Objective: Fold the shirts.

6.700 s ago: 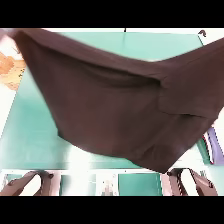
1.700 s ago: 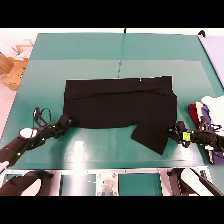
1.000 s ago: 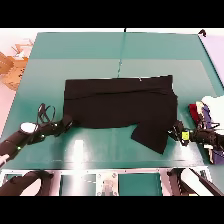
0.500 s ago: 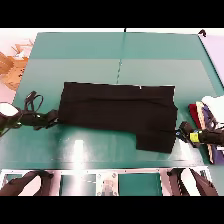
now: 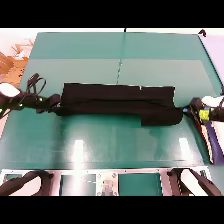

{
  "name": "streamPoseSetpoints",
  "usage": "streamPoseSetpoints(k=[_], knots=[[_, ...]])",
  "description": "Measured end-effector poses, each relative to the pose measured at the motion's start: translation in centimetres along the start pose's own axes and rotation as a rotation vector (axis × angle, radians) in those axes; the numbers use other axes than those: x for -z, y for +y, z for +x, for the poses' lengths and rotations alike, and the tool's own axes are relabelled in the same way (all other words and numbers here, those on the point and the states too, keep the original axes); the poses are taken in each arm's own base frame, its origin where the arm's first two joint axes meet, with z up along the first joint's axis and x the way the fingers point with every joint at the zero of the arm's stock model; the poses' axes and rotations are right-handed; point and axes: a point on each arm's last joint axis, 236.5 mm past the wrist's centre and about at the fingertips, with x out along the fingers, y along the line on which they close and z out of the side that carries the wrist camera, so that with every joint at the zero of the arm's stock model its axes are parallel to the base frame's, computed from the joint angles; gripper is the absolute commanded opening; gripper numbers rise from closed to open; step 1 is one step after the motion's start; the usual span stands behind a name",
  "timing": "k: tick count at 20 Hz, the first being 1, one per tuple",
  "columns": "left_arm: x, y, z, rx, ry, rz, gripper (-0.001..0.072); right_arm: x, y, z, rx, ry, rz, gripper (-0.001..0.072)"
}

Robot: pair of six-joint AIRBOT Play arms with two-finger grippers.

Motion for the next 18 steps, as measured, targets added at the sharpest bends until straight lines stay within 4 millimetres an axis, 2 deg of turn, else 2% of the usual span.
streamPoseSetpoints(k=[2, 5, 8, 9, 10, 11, 12, 13, 14, 16, 18], knots=[[-2.2, -0.4, 1.0, 0.002, -0.013, -0.009, 0.0023, -2.1, 1.3, 1.5, -0.025, 0.012, -0.01, 0.0017], [-5.7, -1.0, 2.8, 0.014, -0.027, -0.021, 0.0023, -5.4, 2.2, 4.7, -0.035, 0.042, -0.006, 0.0017], [-8.2, -1.4, 5.9, 0.019, -0.018, -0.019, 0.0025, -8.5, 2.5, 9.0, -0.037, 0.075, -0.01, 0.002], [-9.0, -1.6, 7.4, 0.019, -0.015, -0.017, 0.0026, -9.5, 2.6, 10.4, -0.04, 0.08, -0.008, 0.0072], [-9.6, -1.8, 8.5, 0.019, -0.018, -0.012, 0.0069, -10.4, 2.5, 11.8, -0.04, 0.09, -0.009, 0.0153], [-10.5, -2.1, 9.5, 0.023, -0.031, -0.006, 0.0309, -11.4, 2.6, 13.2, -0.043, 0.094, -0.009, 0.0237], [-11.5, -2.4, 10.0, 0.026, -0.05, -0.001, 0.0584, -12.4, 2.5, 14.1, -0.046, 0.094, -0.012, 0.0357], [-12.4, -2.6, 10.2, 0.029, -0.067, 0.005, 0.072, -13.5, 2.5, 14.7, -0.05, 0.086, -0.021, 0.0499], [-13.9, -2.8, 9.9, 0.033, -0.1, 0.009, 0.0714, -14.6, 2.5, 14.8, -0.056, 0.074, -0.038, 0.0571], [-16.2, -2.8, 8.3, 0.044, -0.137, 0.013, 0.0714, -16.6, 2.0, 13.9, -0.065, 0.065, -0.078, 0.0574], [-18.2, -2.5, 6.1, 0.053, -0.16, 0.015, 0.0714, -17.3, 0.2, 12.6, -0.041, 0.091, -0.108, 0.0602]])
